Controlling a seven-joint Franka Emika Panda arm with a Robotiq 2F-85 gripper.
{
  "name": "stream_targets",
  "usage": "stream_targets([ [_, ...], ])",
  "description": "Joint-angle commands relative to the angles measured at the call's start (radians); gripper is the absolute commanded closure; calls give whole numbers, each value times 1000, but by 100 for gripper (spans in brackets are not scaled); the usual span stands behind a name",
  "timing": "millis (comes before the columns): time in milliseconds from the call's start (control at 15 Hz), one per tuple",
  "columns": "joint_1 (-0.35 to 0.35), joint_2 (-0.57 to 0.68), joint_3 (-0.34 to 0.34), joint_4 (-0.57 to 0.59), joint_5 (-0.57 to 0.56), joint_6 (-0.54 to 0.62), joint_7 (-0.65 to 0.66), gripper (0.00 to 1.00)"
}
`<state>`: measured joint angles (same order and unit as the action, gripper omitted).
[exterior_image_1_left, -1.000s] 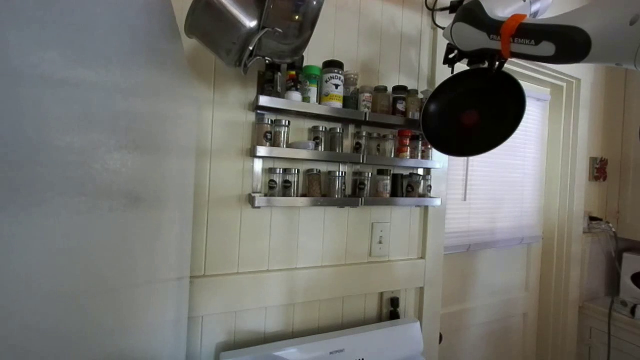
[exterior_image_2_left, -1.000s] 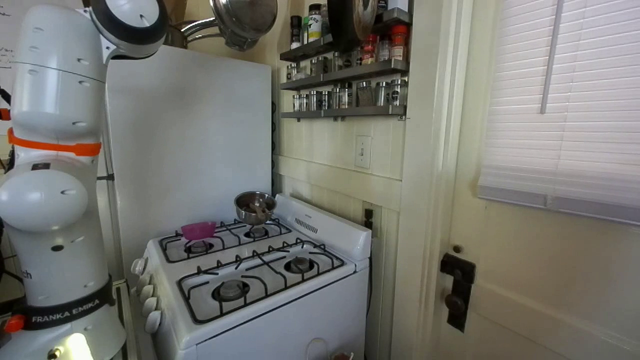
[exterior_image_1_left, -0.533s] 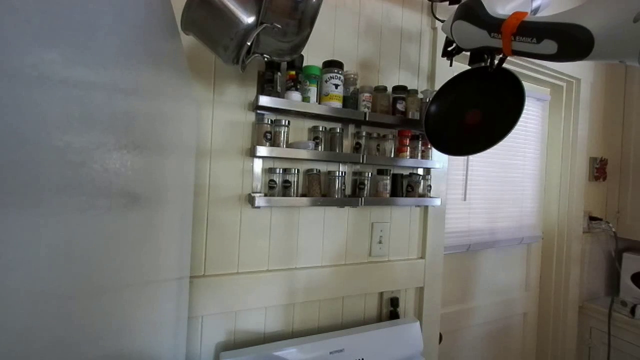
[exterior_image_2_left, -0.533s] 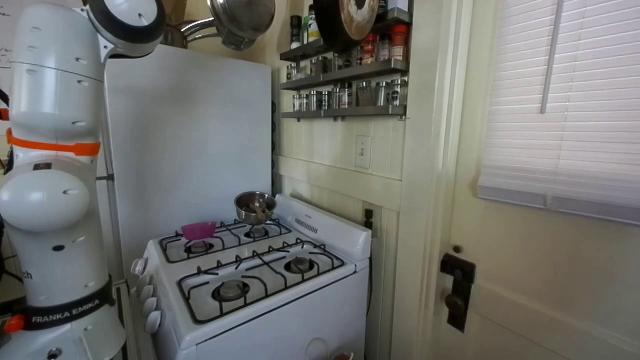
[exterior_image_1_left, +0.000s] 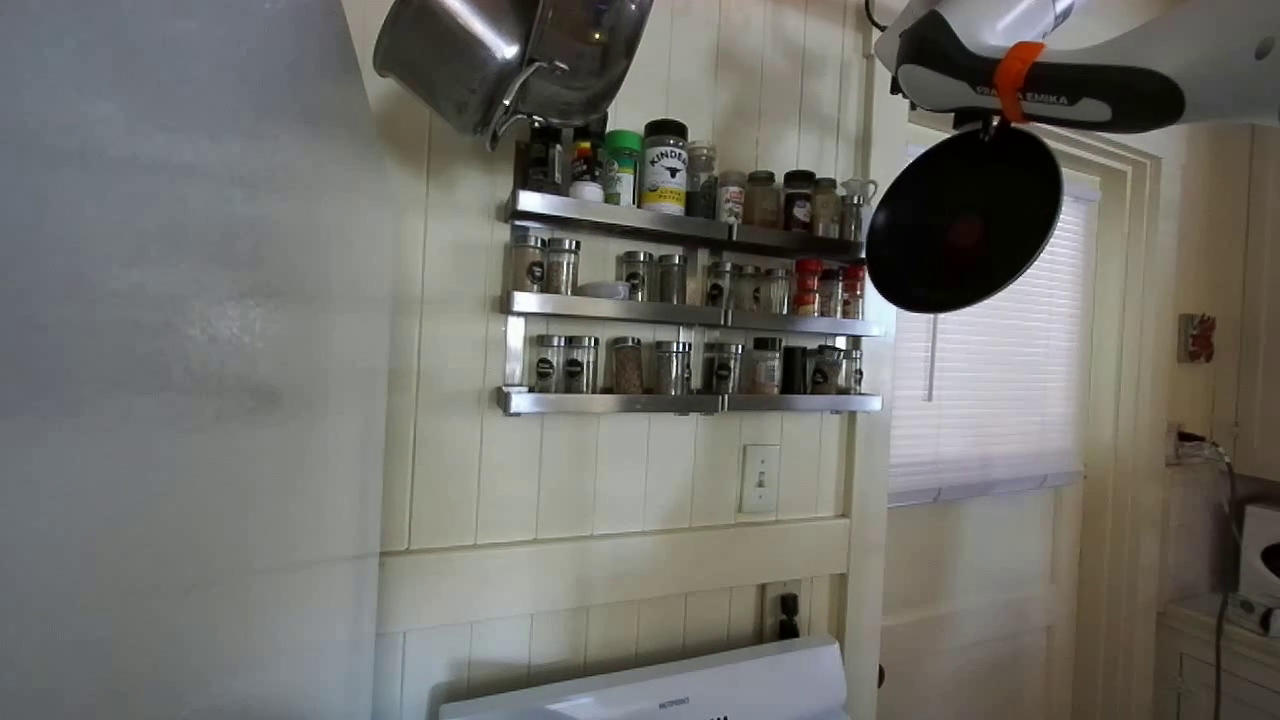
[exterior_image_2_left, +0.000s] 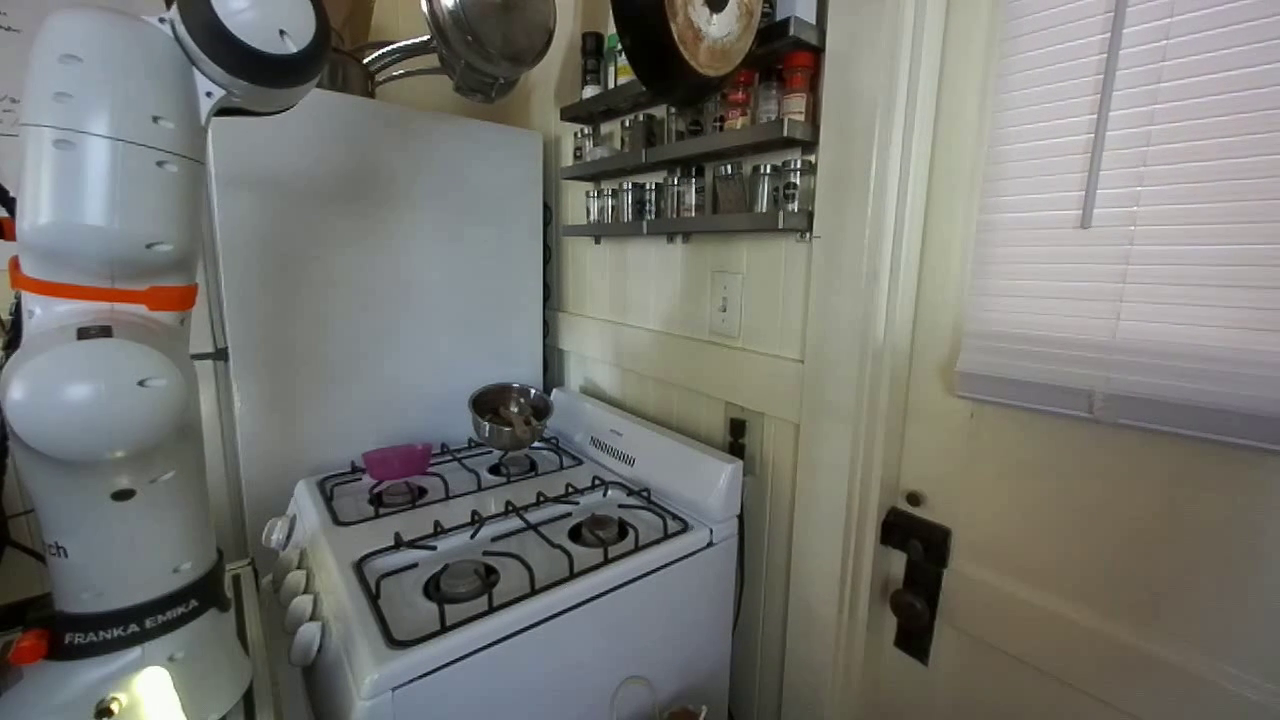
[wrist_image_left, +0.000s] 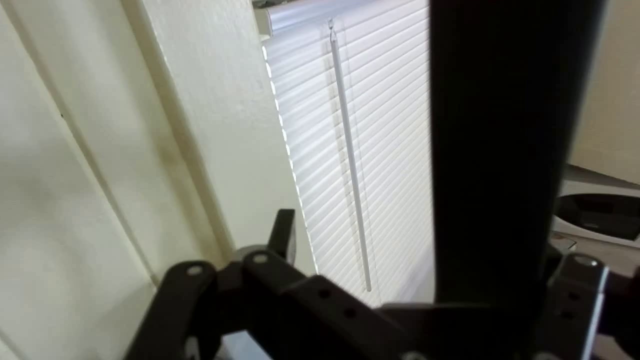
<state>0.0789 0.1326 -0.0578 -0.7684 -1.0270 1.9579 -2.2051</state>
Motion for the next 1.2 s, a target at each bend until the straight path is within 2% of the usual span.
stream_targets([
  [0, 45, -74, 9, -92, -109, -2, 79, 0],
  [400, 94, -149, 36, -234, -249, -10, 158, 0],
  [800, 102, -206, 63, -376, -354, 51, 175, 0],
  [1133, 94, -258, 61, -472, -381, 138, 177, 0],
])
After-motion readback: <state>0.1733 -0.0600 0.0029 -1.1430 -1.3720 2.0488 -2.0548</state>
